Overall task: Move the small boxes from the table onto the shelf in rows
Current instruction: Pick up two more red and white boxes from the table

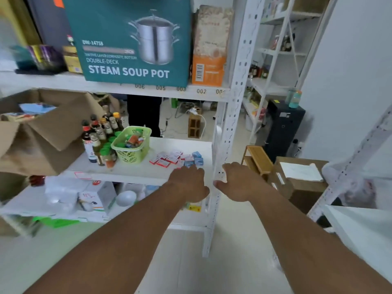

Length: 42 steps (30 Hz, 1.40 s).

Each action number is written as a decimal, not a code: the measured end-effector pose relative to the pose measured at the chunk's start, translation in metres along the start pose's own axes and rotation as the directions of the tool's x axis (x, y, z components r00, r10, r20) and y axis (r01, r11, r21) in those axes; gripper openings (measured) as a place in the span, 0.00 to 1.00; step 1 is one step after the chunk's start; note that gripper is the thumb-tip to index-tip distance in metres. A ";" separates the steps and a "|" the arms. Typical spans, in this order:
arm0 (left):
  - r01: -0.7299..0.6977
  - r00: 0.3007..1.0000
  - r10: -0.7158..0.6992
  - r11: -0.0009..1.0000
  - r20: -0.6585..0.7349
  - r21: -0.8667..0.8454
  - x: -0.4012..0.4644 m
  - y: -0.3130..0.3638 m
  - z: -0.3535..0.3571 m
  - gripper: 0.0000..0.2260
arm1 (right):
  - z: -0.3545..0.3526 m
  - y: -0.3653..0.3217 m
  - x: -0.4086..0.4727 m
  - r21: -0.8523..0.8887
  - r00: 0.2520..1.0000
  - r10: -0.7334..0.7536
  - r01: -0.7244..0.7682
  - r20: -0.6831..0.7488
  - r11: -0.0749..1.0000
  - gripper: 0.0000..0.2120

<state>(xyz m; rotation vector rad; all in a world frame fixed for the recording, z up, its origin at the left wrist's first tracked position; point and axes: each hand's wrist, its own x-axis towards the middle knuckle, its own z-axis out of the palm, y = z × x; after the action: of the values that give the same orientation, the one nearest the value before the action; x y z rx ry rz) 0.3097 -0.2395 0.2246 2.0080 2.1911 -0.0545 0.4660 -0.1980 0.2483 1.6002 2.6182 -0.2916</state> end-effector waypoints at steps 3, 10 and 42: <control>0.086 0.995 -0.087 0.996 0.039 0.018 -0.018 -0.018 0.012 0.27 | 0.019 -0.016 0.002 0.014 0.999 -0.046 0.045 0.027 0.999 0.28; 0.190 0.980 -0.189 0.982 0.067 -0.011 -0.049 -0.053 0.031 0.24 | 0.054 -0.044 0.009 0.053 0.990 -0.122 0.118 0.071 0.992 0.25; 0.176 0.980 -0.160 0.975 0.120 -0.135 0.109 -0.275 0.072 0.29 | 0.124 -0.157 0.215 0.164 0.993 0.026 -0.045 0.113 0.985 0.21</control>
<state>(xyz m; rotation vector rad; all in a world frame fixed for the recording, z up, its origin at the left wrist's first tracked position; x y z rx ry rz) 0.0356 -0.1678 0.1138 1.7001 2.2225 -0.0244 0.2223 -0.1031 0.1155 1.6247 2.5383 -0.5933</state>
